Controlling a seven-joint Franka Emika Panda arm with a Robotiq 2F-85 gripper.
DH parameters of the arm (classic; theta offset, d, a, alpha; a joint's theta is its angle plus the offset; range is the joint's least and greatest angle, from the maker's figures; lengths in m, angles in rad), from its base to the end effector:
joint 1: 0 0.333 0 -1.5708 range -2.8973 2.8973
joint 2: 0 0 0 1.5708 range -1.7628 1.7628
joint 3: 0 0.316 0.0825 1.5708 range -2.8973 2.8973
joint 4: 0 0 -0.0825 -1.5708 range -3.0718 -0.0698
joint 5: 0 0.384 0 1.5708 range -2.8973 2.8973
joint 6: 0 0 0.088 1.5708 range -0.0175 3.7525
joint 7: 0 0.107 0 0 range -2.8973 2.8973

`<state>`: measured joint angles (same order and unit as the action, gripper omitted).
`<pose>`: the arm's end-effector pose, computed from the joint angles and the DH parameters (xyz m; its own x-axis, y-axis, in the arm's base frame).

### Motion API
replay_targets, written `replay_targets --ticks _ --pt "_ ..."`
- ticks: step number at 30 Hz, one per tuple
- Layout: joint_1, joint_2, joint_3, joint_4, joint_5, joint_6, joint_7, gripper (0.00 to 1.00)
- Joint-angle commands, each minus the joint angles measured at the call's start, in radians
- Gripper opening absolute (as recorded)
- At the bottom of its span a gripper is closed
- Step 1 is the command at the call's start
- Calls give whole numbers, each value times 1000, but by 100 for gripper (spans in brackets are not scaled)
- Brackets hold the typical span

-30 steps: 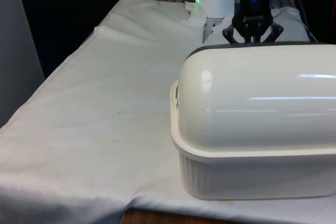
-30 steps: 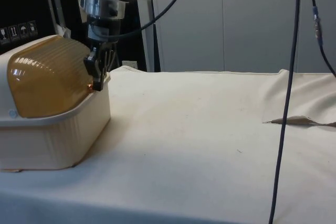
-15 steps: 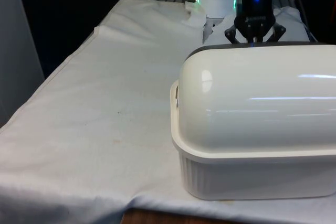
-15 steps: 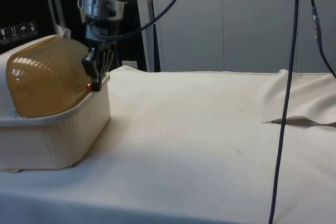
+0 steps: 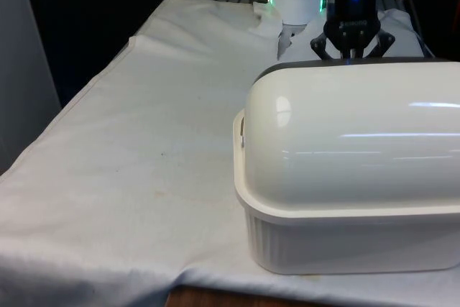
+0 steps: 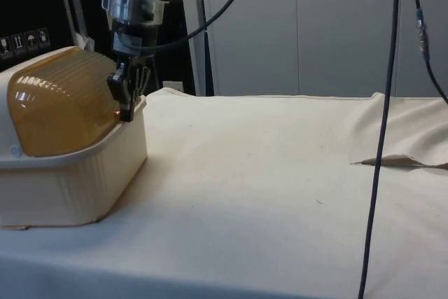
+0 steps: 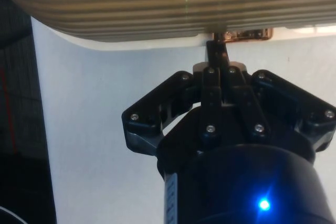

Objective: Open the lid, then close it.

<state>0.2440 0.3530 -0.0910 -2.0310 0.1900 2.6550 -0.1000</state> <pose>0.6168 0.0923 0.2999 0.9579 0.0929 0.2717 0.1165 -0.9906 -0.0723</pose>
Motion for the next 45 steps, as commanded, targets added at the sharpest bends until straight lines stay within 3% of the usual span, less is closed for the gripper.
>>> replay_targets --ticks 1,17,26,27,28,35,36,37,45 --pt "0 1 1 0 1 3 0 0" --pt "-1 1 0 1 0 20 0 0" --pt "6 -15 -11 0 -17 43 13 0" --pt "-1 -13 -1 1 -2 37 0 0" --pt "6 -18 -11 0 -18 43 13 0" --pt "5 -34 -12 1 -22 45 13 0" --pt "-1 -32 -1 1 -6 37 0 0" --pt "5 -36 -13 2 -23 45 14 0" --pt "3 -47 -12 14 -27 54 11 0"
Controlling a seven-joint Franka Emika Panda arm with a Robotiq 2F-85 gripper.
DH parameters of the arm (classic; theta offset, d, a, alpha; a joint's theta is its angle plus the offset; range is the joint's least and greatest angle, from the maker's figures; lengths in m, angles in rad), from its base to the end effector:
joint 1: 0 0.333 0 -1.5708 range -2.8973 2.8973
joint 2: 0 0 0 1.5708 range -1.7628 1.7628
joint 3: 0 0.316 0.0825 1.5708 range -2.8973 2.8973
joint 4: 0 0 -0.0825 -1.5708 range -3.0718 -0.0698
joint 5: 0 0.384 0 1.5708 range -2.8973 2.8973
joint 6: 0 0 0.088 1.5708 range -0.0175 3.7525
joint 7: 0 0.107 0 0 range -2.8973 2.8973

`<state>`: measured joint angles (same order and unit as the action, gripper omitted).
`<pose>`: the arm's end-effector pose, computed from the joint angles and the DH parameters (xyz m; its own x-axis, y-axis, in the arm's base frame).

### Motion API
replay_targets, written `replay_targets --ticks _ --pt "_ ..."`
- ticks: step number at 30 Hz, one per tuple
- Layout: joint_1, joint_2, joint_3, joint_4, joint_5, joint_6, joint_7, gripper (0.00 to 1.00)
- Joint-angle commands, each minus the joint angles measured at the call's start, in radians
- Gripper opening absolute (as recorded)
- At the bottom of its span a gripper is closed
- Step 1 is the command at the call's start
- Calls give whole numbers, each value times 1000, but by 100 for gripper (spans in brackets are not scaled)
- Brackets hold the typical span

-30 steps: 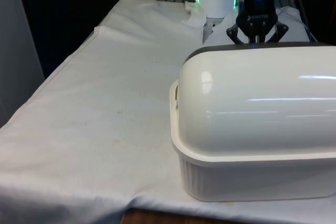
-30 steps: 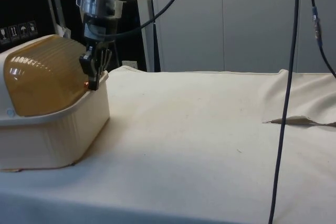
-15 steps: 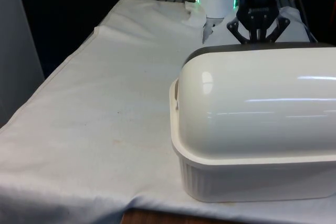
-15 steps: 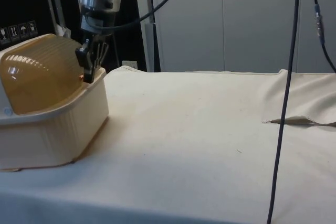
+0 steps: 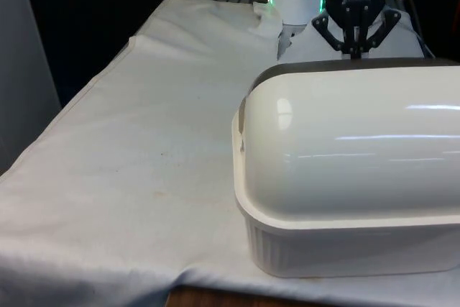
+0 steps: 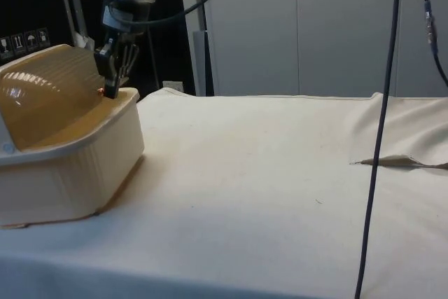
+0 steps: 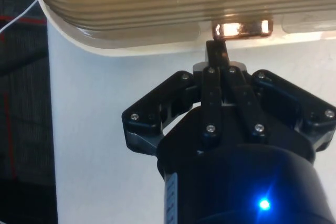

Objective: Open the lid, then close it.

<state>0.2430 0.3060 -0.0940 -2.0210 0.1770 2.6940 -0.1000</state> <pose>0.6235 0.0906 0.3383 0.9274 0.0933 0.3623 0.1248 -0.9901 -0.0645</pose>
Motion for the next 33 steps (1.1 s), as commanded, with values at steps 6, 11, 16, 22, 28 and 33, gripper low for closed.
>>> replay_targets --ticks 6,11,16,22,28,33 --pt "4 -4 -8 12 -16 29 9 0" --pt "3 -7 -8 19 -16 39 8 0" --pt "3 -8 -8 28 -16 54 7 0" --pt "3 -7 -9 39 -16 72 6 0" --pt "-1 -10 -3 49 -7 77 -1 0" --pt "2 -5 -9 63 -15 106 5 0"
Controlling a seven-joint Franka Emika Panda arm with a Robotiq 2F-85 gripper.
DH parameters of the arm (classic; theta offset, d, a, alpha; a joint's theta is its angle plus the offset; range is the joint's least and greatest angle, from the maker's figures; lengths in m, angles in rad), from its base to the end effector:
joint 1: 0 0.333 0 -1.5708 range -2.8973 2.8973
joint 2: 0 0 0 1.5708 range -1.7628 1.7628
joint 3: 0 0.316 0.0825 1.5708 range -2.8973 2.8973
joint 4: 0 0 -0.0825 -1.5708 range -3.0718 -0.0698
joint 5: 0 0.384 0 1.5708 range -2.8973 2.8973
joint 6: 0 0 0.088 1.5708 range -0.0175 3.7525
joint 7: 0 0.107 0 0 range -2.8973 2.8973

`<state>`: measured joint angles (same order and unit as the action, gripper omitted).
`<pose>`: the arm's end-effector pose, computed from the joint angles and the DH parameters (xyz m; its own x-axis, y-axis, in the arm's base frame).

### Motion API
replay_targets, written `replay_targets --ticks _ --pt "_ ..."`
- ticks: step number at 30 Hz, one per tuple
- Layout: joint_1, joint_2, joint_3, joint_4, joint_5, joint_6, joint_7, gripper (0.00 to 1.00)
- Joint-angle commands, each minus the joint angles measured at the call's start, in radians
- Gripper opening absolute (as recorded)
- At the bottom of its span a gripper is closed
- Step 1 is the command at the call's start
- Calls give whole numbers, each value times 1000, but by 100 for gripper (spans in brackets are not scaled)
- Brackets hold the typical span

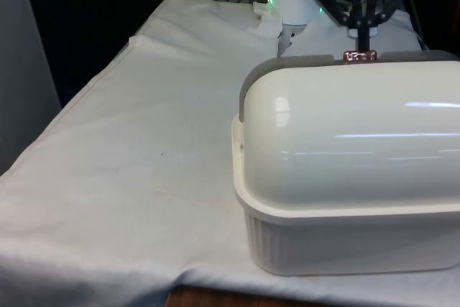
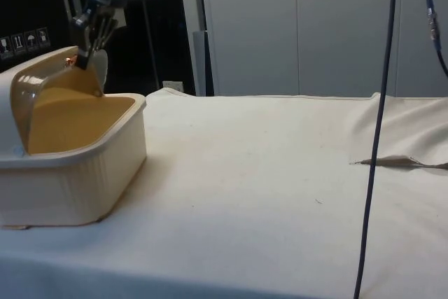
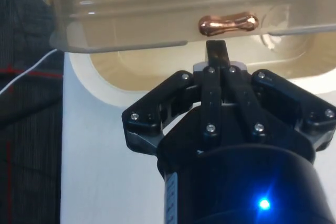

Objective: Open the lid, then close it.

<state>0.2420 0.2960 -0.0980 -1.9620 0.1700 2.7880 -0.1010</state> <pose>0.6436 0.0898 0.3841 0.8571 0.0835 0.5084 0.1271 -0.9905 -0.0518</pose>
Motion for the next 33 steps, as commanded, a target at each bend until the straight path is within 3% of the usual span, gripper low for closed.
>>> replay_targets --ticks 1,18,29,30,33 --pt "3 6 -5 7 -7 16 5 0" --pt "3 24 -6 50 -6 96 3 0" --pt "5 -4 -16 71 -26 59 8 0" --pt "0 2 -3 69 -10 75 -3 0" --pt "4 -17 -15 83 -30 29 8 0"
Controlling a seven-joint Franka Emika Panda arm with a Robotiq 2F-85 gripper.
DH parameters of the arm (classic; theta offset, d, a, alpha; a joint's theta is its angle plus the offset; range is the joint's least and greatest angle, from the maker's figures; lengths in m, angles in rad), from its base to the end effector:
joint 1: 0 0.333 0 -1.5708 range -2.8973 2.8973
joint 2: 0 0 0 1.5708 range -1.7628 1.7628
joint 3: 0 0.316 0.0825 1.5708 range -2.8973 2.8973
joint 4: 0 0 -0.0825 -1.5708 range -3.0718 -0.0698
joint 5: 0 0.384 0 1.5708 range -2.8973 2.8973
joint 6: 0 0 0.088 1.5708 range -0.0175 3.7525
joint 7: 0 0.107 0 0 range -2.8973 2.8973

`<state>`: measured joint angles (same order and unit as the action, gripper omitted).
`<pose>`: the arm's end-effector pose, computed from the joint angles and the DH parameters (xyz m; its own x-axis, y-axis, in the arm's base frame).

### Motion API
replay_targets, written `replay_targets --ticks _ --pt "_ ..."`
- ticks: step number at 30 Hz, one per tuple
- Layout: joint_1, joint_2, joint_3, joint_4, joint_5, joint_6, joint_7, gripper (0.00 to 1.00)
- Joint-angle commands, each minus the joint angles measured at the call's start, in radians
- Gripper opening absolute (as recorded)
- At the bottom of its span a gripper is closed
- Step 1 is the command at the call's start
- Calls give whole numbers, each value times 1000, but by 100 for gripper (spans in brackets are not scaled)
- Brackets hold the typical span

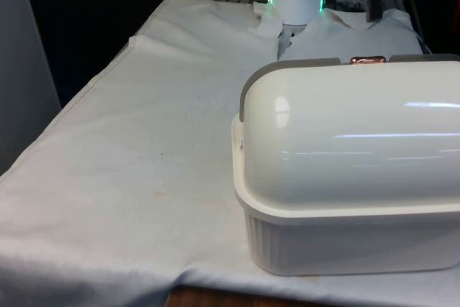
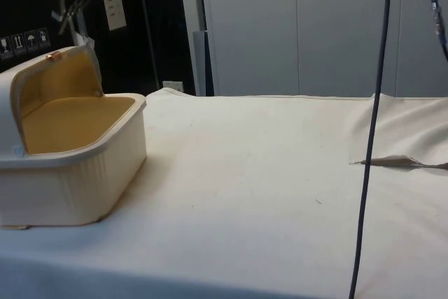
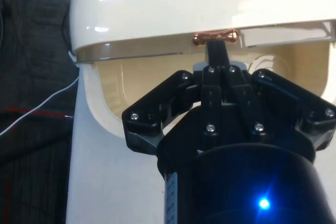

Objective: Open the lid, then close it.

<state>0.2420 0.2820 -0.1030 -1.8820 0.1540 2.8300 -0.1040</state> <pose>0.6604 0.0903 0.4382 0.7794 0.0871 0.6205 0.1383 -0.9898 -0.0348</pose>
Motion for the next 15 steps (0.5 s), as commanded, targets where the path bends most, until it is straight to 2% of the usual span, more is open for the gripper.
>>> replay_targets --ticks 1,5,6,7,14,15 --pt "4 -7 -10 6 -15 -20 10 0" --pt "3 -19 -10 20 -19 -46 10 0" --pt "-1 -15 -1 18 -4 -34 0 0" --pt "3 -25 -11 27 -22 -57 10 0" --pt "2 -40 -12 59 -38 -97 10 0" --pt "-2 -37 -4 56 -24 -86 0 0"
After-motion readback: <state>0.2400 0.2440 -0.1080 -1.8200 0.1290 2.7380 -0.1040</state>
